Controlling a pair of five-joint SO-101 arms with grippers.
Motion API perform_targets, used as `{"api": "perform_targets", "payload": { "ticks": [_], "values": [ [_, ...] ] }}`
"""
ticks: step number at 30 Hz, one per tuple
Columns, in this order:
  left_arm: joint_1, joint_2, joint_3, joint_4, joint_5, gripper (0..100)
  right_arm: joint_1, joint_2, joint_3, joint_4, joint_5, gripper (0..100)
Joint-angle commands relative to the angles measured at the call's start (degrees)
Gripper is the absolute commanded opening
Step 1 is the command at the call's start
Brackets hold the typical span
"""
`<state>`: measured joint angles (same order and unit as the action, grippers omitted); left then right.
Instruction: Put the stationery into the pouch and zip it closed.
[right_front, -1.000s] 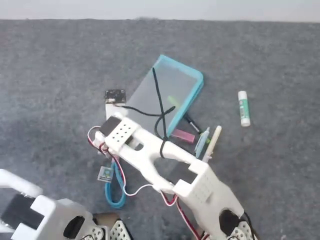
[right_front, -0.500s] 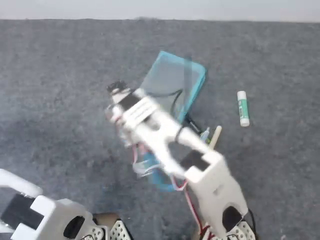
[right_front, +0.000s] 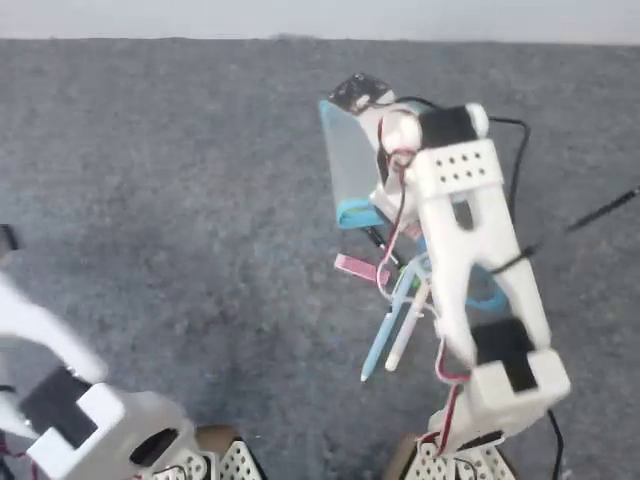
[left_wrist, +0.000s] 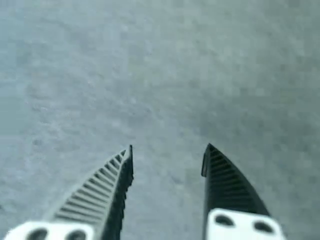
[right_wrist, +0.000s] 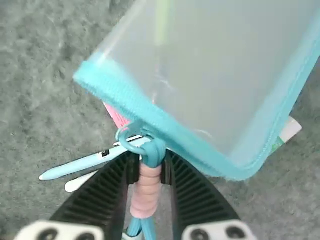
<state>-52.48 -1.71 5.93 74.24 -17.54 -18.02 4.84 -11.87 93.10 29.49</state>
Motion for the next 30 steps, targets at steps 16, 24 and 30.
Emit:
{"api": "perform_targets", "payload": {
  "ticks": [16, 24, 30],
  "values": [
    [33.1, -51.3, 61.3, -19.2, -2.9, 22, -21.1, -35.0, 56.8, -35.6, -7.3, 0.6],
    [33.3, -51.8, 73.9, -34.1, -1.9, 22, -15.9, -29.1, 59.2, -37.5, -7.2, 1.3],
    [34.6, -51.9, 79.7, -43.1, 0.6, 22, -16.2, -27.8, 59.8, -35.9, -7.3, 19.9]
  ]
}}
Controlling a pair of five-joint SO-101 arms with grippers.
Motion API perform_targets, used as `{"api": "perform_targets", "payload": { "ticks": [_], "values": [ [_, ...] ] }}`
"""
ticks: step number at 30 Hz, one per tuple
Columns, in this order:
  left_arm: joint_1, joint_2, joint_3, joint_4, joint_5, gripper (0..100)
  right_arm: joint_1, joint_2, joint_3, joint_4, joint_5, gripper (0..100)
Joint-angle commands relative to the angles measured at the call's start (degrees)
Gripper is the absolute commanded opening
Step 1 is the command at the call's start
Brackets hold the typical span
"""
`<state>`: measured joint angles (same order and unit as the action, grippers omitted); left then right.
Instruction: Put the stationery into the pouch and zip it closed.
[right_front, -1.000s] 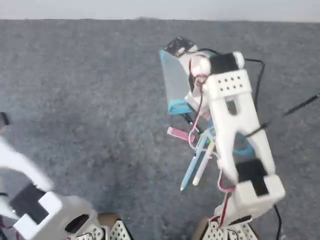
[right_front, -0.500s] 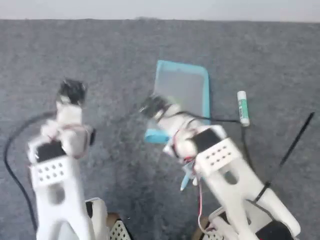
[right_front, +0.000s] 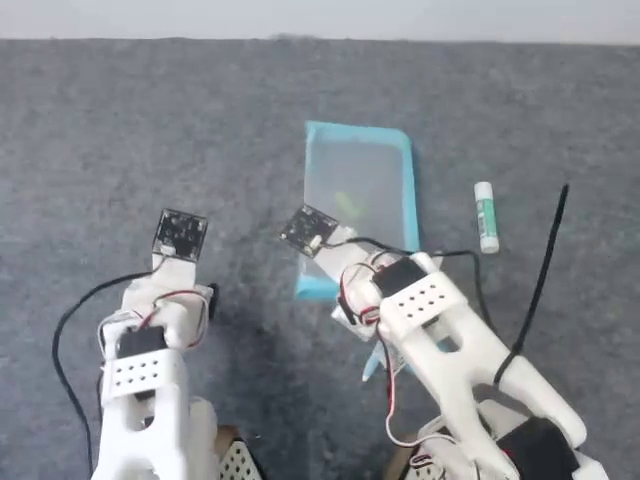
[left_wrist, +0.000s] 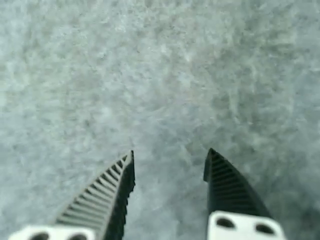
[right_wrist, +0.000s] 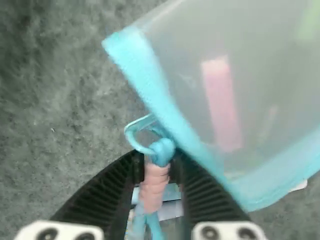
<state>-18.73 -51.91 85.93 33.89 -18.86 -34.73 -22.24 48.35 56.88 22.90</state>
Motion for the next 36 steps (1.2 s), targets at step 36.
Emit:
{"api": "perform_targets", "payload": {
  "ticks": [36],
  "values": [
    [1.2, -1.7, -0.2, -3.0, 2.5, 22, 6.5, 11.6, -2.4, -3.0, -8.1, 3.9]
  ]
}}
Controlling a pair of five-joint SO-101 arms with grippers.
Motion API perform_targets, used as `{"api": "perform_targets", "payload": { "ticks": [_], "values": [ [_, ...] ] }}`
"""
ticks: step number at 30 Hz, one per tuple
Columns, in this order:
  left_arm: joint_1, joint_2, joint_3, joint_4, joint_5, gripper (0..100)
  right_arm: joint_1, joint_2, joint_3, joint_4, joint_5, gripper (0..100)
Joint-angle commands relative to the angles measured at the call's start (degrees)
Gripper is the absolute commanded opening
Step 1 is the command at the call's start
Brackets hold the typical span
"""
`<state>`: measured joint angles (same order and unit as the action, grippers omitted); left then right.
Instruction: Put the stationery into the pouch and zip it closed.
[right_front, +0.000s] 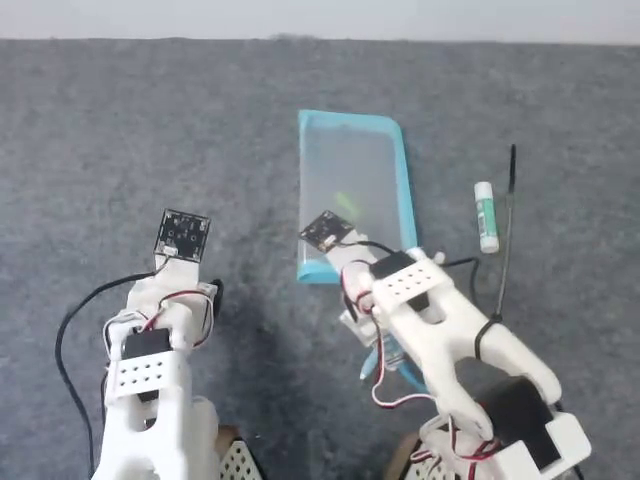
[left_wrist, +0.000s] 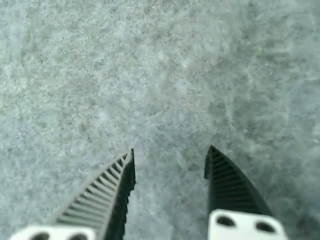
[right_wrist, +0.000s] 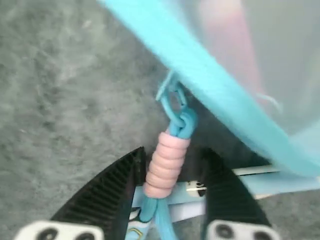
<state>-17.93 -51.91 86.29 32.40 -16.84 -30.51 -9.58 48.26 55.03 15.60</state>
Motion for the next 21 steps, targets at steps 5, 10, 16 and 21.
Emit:
{"api": "perform_targets", "payload": {
  "ticks": [5, 10, 16, 21],
  "values": [
    [0.4, -1.6, 0.2, -4.6, 0.6, 22, 4.2, -1.2, -4.0, -0.8, -0.8, 0.6],
    [0.4, -1.7, 0.3, -4.8, 0.6, 22, 3.0, -9.8, -7.2, 4.4, -3.0, 0.7],
    [0.5, -1.7, -1.7, -2.7, 0.4, 24, 0.5, -32.3, 0.5, 3.4, -3.3, 0.6],
    [4.7, -1.9, -6.0, 3.3, 0.7, 30, -0.2, -43.4, 1.9, 6.2, 0.6, 0.6]
  ]
}}
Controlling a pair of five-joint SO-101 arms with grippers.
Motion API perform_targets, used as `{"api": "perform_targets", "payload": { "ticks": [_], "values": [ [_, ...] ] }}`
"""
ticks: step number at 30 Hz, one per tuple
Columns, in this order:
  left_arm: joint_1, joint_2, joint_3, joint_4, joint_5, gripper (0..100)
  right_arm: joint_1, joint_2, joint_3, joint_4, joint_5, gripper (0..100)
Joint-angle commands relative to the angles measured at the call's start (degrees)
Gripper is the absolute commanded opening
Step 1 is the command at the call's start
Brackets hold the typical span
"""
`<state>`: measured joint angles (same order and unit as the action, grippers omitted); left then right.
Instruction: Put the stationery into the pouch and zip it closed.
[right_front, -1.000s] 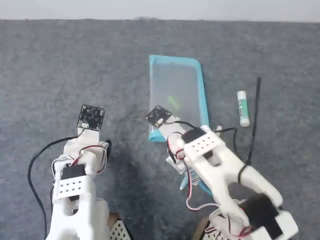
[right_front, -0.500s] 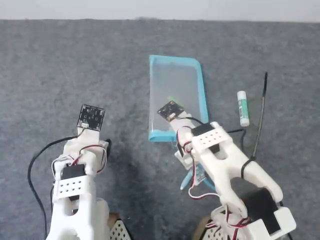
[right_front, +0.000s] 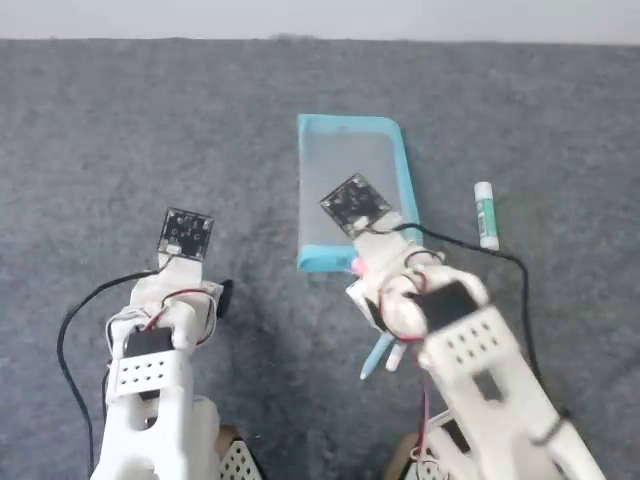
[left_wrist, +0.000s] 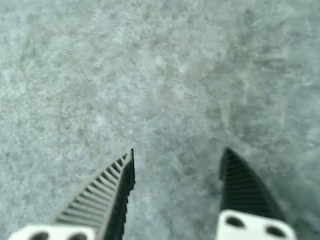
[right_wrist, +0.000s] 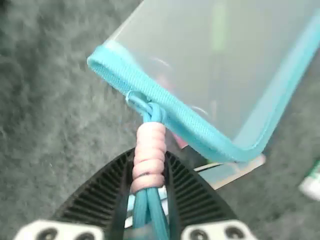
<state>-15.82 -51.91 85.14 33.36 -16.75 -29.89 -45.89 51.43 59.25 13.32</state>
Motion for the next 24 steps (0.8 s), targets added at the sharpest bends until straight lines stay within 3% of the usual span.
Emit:
{"api": "perform_targets", "payload": {
  "ticks": [1, 11, 20, 24],
  "values": [
    [3.7, -2.5, -5.5, 3.1, 0.7, 30, -0.8, -7.6, -2.3, 3.3, 3.3, 0.6],
    [19.0, -29.2, -15.6, 23.2, 7.8, 31, -0.8, -8.4, -8.3, 10.2, 3.3, 0.6],
    [28.0, -33.5, -13.2, 23.6, 10.5, 31, -3.3, -7.7, -10.3, 10.7, 3.3, 0.6],
    [27.5, -33.5, -11.4, 21.7, 10.2, 31, -7.5, -7.7, -13.7, 14.5, 3.7, 0.6]
  ]
}}
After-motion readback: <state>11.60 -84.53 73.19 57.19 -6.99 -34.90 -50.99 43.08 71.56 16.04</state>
